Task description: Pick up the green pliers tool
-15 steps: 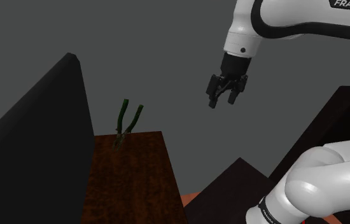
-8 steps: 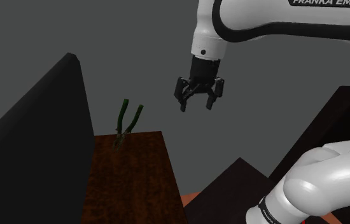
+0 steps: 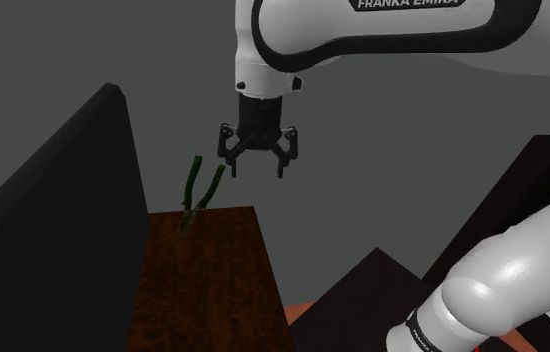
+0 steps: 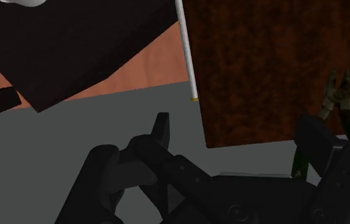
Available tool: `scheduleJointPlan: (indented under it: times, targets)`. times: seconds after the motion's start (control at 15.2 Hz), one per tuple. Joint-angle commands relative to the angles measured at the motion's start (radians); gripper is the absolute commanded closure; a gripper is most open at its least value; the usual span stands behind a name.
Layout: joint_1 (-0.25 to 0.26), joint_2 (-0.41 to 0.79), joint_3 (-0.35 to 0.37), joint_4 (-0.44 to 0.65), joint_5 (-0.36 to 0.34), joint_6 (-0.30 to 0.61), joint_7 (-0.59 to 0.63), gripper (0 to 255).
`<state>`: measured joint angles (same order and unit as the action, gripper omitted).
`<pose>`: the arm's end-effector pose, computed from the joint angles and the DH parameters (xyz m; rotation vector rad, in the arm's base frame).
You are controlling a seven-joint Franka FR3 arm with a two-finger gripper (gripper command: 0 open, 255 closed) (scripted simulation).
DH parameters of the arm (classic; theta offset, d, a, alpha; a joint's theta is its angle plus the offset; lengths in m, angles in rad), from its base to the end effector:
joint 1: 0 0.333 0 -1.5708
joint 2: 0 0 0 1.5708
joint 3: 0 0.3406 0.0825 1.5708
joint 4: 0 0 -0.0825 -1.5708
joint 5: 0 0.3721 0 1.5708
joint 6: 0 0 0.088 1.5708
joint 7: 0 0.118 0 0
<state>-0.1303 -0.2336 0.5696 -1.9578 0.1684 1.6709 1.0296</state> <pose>0.4103 0.2390 0.5662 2.9570 -0.9677 -0.1444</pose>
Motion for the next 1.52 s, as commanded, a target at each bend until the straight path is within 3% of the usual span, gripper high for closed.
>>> scheduleJointPlan:
  times: [0.0, 0.33, 0.73, 1.39, 1.45]
  targets:
    - [-0.008, 0.099, 0.047, 0.075, -0.041, 0.007, 0.127, 0]
    - [0.032, 0.375, 0.105, 0.303, -0.192, -0.016, 0.418, 0]
    - [0.183, 0.709, 0.06, 0.67, -0.356, -0.122, 0.689, 0]
    - [0.176, 0.709, 0.043, 0.568, -0.352, -0.02, 0.688, 0]
    - [0.143, 0.664, 0.047, 0.491, -0.33, 0.016, 0.672, 255]
